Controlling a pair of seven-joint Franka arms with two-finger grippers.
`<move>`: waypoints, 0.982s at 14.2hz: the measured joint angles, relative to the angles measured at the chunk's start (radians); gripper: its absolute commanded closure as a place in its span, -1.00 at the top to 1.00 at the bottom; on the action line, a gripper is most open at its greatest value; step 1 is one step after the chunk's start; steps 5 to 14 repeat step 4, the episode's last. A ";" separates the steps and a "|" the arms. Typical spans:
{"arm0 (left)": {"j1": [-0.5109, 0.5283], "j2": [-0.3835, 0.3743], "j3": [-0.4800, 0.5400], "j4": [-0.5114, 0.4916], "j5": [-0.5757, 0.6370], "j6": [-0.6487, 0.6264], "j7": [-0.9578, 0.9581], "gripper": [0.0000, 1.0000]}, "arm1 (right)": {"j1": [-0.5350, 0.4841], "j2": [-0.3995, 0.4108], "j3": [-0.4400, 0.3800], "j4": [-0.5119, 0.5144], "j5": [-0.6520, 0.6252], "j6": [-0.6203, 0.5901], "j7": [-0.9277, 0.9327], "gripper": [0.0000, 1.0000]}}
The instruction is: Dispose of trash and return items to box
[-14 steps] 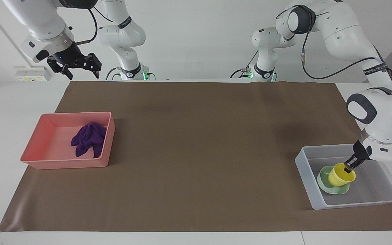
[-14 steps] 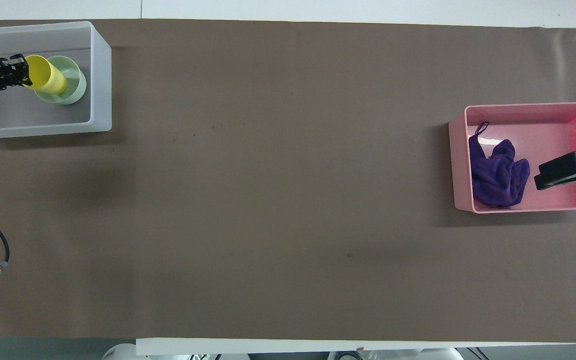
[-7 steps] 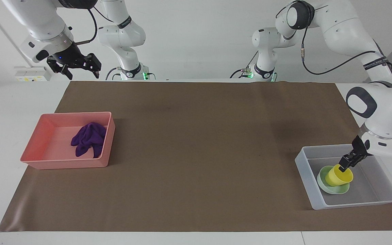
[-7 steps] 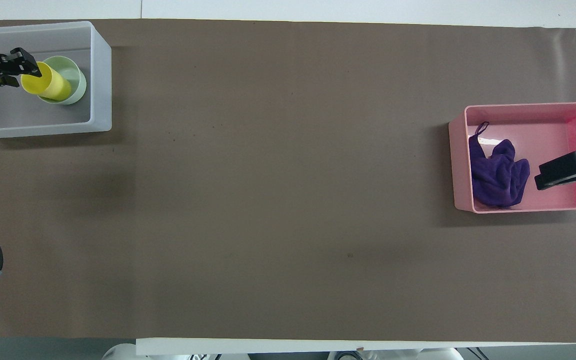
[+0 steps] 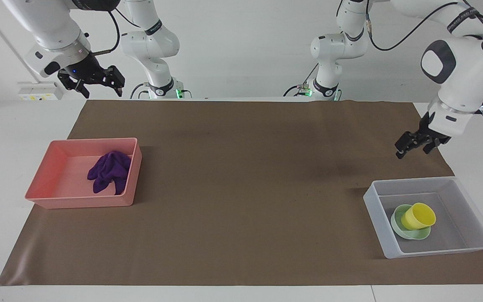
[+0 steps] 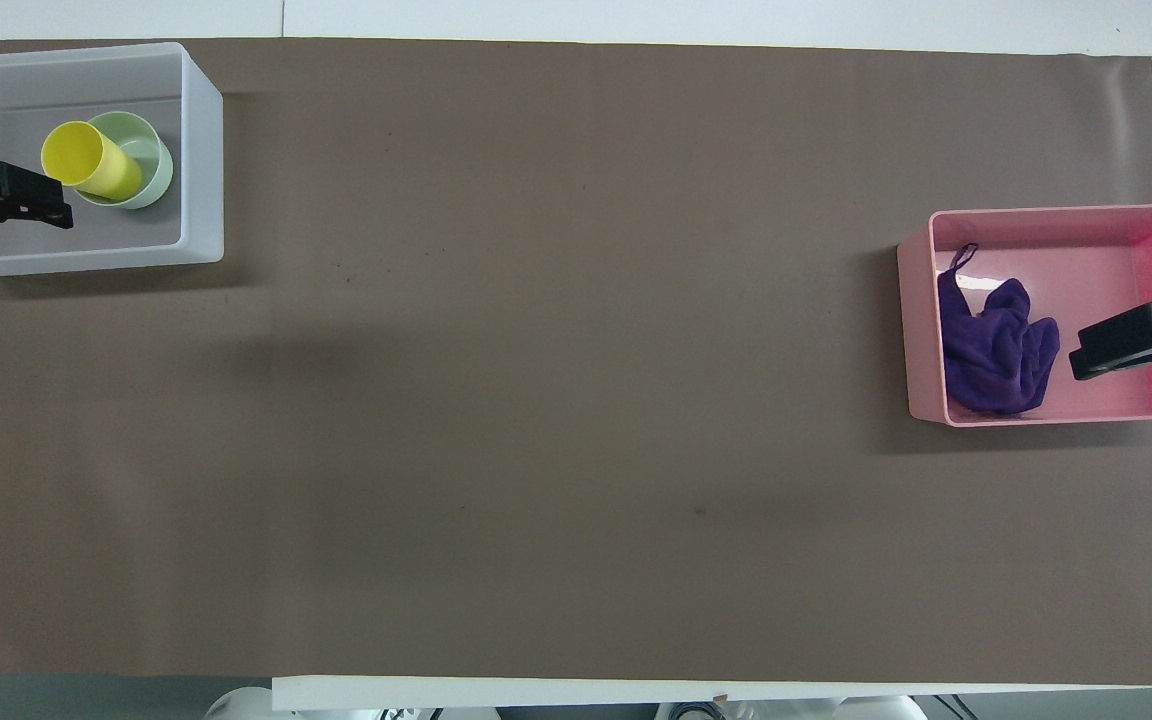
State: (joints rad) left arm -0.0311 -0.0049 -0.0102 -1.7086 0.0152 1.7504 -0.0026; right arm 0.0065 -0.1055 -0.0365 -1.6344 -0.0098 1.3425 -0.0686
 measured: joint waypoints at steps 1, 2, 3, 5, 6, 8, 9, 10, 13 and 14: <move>0.001 -0.025 -0.003 0.026 0.000 -0.065 0.020 1.00 | 0.000 0.000 0.000 0.000 0.000 0.000 0.000 1.00; 0.002 -0.037 -0.006 0.063 0.000 -0.121 0.030 1.00 | 0.000 0.000 0.000 0.000 0.000 0.000 0.000 1.00; 0.004 -0.042 -0.010 0.094 0.000 -0.157 0.036 1.00 | 0.000 0.000 0.000 0.000 0.000 0.000 0.000 1.00; 0.007 -0.042 -0.016 0.114 0.000 -0.175 0.041 1.00 | 0.000 0.000 0.000 0.000 0.000 0.000 0.000 1.00; 0.007 -0.042 -0.016 0.114 0.000 -0.175 0.041 1.00 | 0.000 0.000 0.000 0.000 0.000 0.000 0.000 1.00; 0.007 -0.042 -0.016 0.114 0.000 -0.175 0.041 1.00 | 0.000 0.000 0.000 0.000 0.000 0.000 0.000 1.00; 0.007 -0.042 -0.016 0.114 0.000 -0.175 0.041 1.00 | 0.000 0.000 0.000 0.000 0.000 0.000 0.000 1.00; 0.007 -0.042 -0.016 0.114 0.000 -0.175 0.041 1.00 | 0.000 0.000 0.000 0.000 0.000 0.000 0.000 1.00; 0.007 -0.042 -0.016 0.114 0.000 -0.175 0.041 1.00 | 0.000 0.000 0.000 0.000 0.000 0.000 0.000 1.00; 0.007 -0.042 -0.016 0.114 0.000 -0.175 0.041 1.00 | 0.000 0.000 0.000 0.000 0.000 0.000 0.000 1.00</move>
